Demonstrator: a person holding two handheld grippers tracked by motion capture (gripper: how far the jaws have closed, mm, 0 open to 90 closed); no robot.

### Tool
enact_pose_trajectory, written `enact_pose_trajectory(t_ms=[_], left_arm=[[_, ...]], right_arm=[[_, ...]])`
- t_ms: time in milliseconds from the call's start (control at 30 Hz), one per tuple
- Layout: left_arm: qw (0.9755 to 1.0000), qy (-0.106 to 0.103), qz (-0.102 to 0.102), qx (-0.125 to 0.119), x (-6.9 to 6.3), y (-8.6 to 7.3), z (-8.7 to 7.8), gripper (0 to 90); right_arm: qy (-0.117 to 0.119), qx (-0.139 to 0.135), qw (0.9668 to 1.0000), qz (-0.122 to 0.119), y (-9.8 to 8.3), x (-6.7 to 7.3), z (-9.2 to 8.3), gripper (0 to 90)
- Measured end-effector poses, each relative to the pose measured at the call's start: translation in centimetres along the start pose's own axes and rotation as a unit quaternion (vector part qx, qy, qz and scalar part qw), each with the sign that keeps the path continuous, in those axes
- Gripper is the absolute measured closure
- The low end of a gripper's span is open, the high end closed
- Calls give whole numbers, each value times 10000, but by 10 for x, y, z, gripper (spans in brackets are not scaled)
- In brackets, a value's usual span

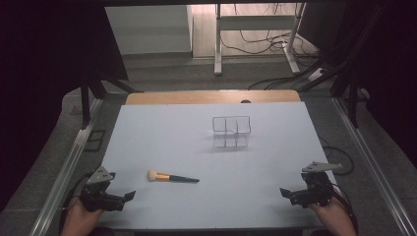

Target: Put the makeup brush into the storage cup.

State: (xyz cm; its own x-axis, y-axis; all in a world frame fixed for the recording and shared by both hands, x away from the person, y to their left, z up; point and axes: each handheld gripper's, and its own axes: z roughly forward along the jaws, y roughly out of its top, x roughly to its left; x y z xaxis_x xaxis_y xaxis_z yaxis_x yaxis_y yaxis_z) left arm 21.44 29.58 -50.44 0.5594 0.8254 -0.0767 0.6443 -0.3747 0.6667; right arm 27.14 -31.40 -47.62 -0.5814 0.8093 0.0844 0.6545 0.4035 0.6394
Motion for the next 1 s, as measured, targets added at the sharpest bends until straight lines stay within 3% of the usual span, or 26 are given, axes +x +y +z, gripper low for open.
enact_pose_trajectory(t_ms=[300,500,733,1000], left_arm=[[9998,45,211,38,-4,1,0,0],[10000,-56,45,-13,-3,1,0,0],[10000,-67,27,-7,-2,1,1,0],[9993,-128,-130,-319,0,4,-5,0]], right_arm=[[-93,-38,9999,-95,2,1,0,0],[-81,-44,9999,-140,2,2,-1,0],[-75,32,9998,-182,2,3,2,0],[-138,63,9996,-238,3,4,2,0]])
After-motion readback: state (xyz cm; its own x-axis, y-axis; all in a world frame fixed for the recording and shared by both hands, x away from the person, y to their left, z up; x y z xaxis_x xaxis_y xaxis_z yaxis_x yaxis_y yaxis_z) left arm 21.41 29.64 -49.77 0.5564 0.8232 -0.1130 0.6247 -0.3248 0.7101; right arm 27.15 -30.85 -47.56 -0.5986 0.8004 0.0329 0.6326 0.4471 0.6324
